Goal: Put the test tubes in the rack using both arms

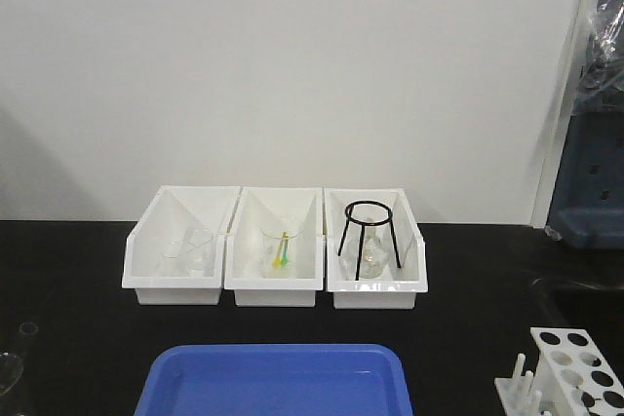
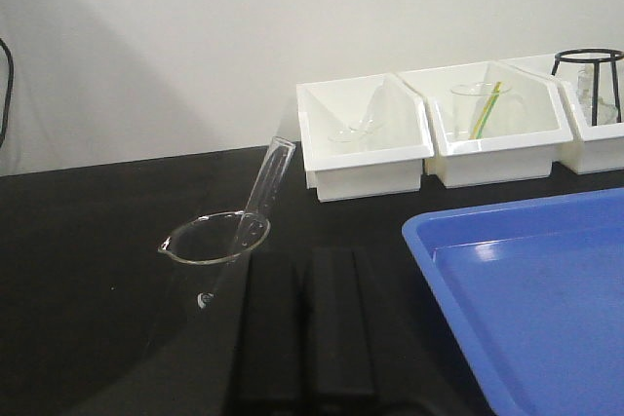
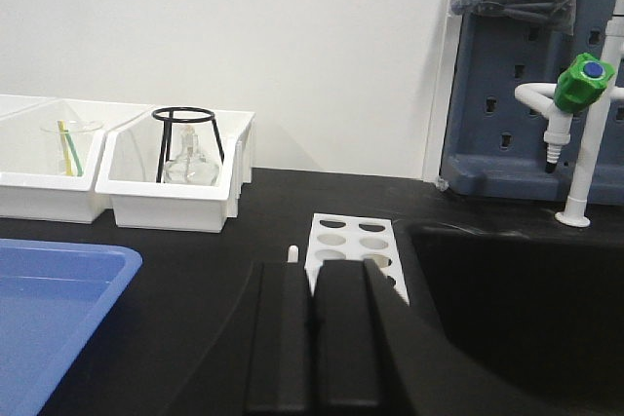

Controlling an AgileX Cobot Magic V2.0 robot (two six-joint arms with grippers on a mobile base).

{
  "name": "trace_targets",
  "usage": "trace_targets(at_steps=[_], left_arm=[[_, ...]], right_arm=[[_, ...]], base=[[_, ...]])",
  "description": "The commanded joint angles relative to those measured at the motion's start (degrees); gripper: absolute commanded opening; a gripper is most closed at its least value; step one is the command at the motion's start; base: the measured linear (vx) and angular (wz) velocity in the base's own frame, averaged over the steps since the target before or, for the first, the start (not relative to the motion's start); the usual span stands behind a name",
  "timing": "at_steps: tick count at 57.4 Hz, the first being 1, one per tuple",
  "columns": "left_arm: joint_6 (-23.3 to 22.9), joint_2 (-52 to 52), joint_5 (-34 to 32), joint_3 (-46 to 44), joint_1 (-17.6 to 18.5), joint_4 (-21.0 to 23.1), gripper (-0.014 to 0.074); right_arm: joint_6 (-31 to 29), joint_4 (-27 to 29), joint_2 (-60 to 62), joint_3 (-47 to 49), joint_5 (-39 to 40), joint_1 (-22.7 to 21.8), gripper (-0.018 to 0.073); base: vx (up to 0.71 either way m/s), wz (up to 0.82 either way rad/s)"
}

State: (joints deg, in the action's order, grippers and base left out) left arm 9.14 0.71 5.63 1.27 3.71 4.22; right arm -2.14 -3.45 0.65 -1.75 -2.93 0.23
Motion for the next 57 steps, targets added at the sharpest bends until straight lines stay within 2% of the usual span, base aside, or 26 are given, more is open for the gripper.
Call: trace_targets(at_steps=[1, 29, 35, 44, 57], left_arm=[[-0.5, 0.1, -4.4, -1.5, -0.1, 0.5, -0.0004], [-0.5, 0.1, -4.4, -1.5, -0.1, 0.5, -0.0004], [-0.5, 0.1, -4.5, -1.5, -0.1, 0.4, -0.0004], [-0.5, 0.1, -5.3, -1.6, -0.1, 0.4, -0.0004], [-0.6, 0.1, -13.5, -1.6, -0.1, 0.5, -0.0004]], right_arm=[[0.1, -0.3, 0.5, -0.8, 4.7, -0.3, -0.0011], [0.0, -0.3, 0.5, -0.8, 4.7, -0.3, -0.0009], [-0.8, -3.0, 0.5, -0.8, 4.6, -0.3, -0.0009], [-0.6, -3.1, 0.5, -0.8, 5.1, -0.3, -0.0009], [-0.2, -2.9, 0.5, -0.8, 8.9, -0.3, -0.0009]], base=[[0.01, 0.00], [0.00, 0.00], [0.00, 0.00], [0.00, 0.00], [0.00, 0.00]])
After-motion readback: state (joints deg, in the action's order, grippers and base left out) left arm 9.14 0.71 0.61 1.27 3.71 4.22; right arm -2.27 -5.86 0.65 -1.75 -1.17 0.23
